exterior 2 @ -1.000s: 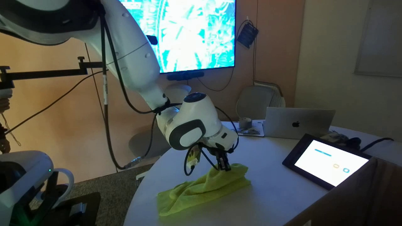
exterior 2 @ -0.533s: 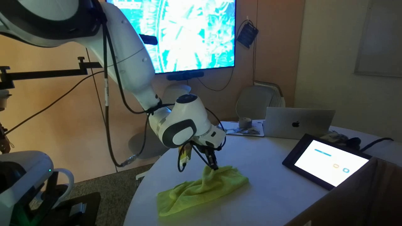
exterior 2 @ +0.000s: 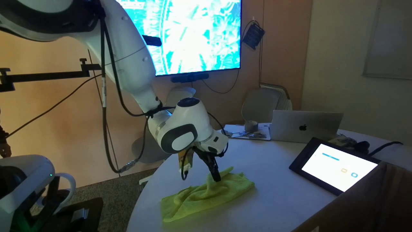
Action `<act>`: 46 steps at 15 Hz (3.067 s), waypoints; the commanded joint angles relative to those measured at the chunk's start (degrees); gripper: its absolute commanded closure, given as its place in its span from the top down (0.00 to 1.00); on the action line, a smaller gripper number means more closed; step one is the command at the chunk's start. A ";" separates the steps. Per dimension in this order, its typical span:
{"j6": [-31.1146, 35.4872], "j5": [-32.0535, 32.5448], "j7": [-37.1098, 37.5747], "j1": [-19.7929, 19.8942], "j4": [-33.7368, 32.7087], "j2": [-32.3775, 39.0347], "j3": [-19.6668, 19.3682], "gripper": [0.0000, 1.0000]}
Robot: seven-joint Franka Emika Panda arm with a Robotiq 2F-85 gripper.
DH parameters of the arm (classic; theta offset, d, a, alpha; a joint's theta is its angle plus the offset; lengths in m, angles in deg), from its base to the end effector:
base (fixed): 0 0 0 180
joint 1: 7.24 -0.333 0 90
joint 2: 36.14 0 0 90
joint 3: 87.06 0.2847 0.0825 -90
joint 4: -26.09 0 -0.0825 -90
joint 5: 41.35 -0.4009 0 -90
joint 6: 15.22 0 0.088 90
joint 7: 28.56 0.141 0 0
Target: Put the black marker on the towel, fold the towel twice then place it inside the box
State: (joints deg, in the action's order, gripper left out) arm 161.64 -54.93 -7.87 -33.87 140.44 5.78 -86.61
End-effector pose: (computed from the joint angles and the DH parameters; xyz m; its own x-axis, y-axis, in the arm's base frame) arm 0.5590 0.2649 0.0539 0.9474 -0.1511 0.2822 -0.0917 -0.9727 -0.2130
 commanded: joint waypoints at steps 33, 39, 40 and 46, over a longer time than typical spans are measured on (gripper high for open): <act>-4.99 6.76 4.13 -6.26 25.17 -9.23 -5.87 0.46; -4.85 6.93 4.05 -6.30 25.50 -10.25 -6.32 0.08; -4.98 7.05 3.92 -6.29 25.71 -10.78 -6.39 0.04; -4.69 7.02 2.66 -4.76 27.91 -15.41 -5.30 0.09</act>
State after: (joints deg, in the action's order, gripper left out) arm 156.79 -49.36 -5.33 -39.16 166.33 -5.53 -91.99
